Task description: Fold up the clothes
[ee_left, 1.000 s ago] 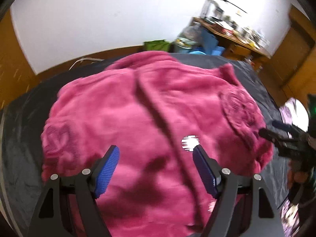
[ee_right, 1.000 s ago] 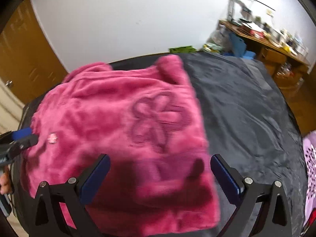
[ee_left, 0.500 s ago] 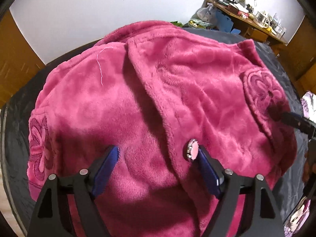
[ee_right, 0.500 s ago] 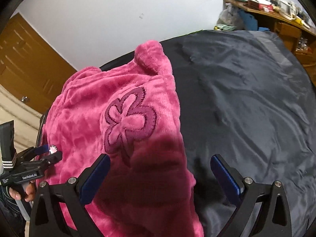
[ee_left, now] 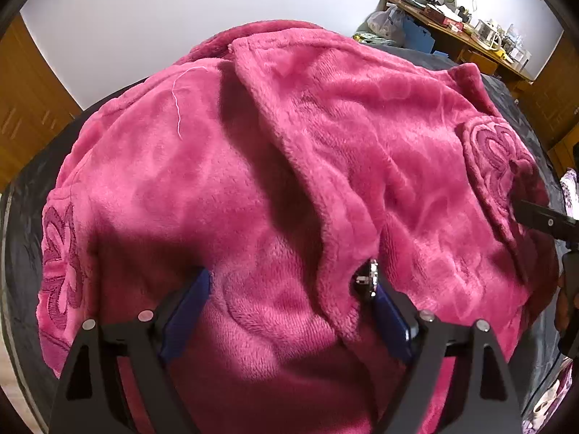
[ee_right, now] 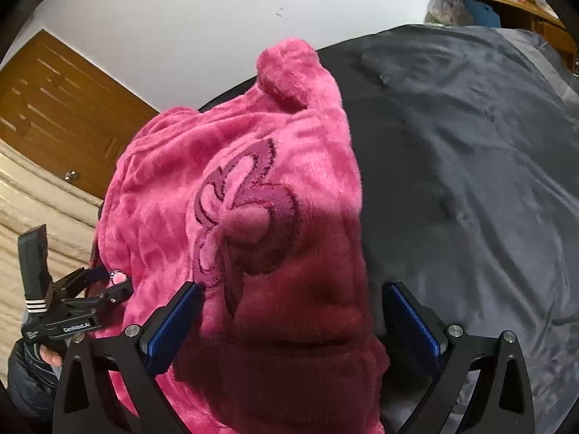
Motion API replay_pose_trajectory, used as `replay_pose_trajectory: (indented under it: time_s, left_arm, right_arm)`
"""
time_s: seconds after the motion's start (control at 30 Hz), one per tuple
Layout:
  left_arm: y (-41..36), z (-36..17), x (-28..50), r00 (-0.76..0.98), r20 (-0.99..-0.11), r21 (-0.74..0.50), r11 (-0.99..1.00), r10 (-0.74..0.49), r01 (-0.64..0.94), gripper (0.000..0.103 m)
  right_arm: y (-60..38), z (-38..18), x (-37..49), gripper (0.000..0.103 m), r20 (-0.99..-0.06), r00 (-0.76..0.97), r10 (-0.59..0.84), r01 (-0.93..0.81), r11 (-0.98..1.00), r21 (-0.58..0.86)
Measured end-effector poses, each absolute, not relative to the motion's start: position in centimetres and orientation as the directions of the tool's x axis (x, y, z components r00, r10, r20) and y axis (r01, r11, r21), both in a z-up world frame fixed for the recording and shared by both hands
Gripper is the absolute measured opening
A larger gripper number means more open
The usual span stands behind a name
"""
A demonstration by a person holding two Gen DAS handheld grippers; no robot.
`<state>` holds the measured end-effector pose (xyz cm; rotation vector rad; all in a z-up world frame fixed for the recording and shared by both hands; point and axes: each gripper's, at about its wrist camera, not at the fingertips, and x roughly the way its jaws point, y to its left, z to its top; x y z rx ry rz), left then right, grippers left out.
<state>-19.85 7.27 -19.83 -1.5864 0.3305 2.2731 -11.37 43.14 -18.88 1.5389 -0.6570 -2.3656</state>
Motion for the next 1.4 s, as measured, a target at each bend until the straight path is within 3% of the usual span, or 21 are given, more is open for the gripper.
replay_pose_trajectory:
  time_s: [0.4,0.53,0.73,1.1,1.27,1.4]
  left_arm:
    - [7.7,-20.3,-19.6,-0.335,-0.931,0.004,-0.911,0.147,-0.412,0.091]
    - [8.4,-20.3,-19.3,-0.351,-0.927,0.028,-0.91,0.131,-0.413,0.094]
    - [8.5,-20.4,-19.1,-0.357,-0.926,0.04,-0.909,0.123,-0.415,0.095]
    - [8.8,-20.3,-19.0,-0.365,-0.921,0.039,-0.904,0.133,-0.426,0.095]
    - [8.5,-20.2,-18.8,-0.361,-0.921,0.031,-0.899,0.144,-0.437,0.096]
    - [8.2,-20.2,-18.9,-0.364,-0.918,0.022,-0.897,0.157,-0.442,0.097]
  right_arm:
    - [41.7,-19.3,-12.1,0.1,-0.746,-0.387,-0.542,0.005,-0.81,0.586]
    - [42.2,-19.5,-12.4,0.07,-0.754,-0.381,-0.535,-0.002,-0.815,0.579]
    - [42.9,-19.3,-12.0,0.055,-0.723,-0.393,-0.568,-0.024,-0.78,0.626]
    - [42.7,-19.2,-12.7,0.056,-0.715,-0.391,-0.579,-0.018,-0.772,0.635]
    - [42.7,-19.8,-12.9,0.066,-0.739,-0.378,-0.558,-0.033,-0.789,0.613]
    - [42.8,-20.0,-12.8,0.067,-0.735,-0.39,-0.555,-0.051,-0.784,0.619]
